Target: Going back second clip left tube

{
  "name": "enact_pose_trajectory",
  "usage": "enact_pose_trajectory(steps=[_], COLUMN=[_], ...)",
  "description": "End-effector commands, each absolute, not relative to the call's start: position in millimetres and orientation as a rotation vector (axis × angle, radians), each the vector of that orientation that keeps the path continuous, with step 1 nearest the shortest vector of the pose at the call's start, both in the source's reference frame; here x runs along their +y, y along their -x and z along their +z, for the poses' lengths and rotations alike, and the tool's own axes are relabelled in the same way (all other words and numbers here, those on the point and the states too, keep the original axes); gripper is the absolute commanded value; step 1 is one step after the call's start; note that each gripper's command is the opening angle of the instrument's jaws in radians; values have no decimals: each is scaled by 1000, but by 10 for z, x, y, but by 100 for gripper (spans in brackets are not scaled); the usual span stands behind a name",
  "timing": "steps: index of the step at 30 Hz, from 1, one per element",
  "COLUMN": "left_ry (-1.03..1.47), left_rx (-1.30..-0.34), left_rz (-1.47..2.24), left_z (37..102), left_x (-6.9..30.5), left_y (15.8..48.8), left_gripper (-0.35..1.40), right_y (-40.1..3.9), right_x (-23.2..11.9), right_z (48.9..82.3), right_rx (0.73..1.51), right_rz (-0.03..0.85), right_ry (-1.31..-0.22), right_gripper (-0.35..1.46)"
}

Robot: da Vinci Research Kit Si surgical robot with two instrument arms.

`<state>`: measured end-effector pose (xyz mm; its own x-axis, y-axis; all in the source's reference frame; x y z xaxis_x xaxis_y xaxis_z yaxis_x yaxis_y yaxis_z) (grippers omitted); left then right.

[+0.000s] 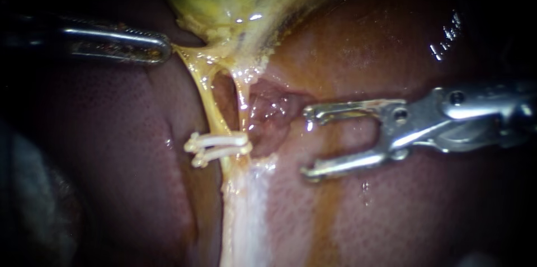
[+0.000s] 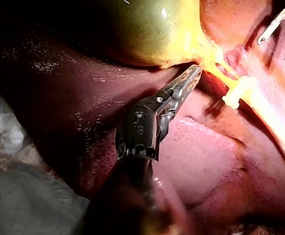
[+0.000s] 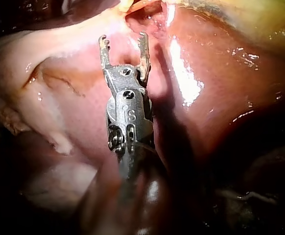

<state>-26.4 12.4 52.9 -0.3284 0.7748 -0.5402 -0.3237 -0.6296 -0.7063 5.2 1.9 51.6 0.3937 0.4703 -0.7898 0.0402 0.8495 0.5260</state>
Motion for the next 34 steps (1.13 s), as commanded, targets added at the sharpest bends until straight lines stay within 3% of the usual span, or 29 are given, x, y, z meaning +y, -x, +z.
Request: enact_pose_trajectory(steps=[1,21,34], left_ry=[1187,1213,1213], left_rx=[-634,-664,-669], left_rz=[2010,2042,2047], left_z=[529,586,587], left_x=[124,93,91], left_y=[264,313,314], left_gripper=[-35,-35,-35], right_y=[-50,-43,-41], right_x=[19,18,17], right_z=[516,516,515], right_rx=[1141,1138,1139], right_rz=[287,284,281], right_ry=[-515,-517,-520], right_gripper=[50,50,50])
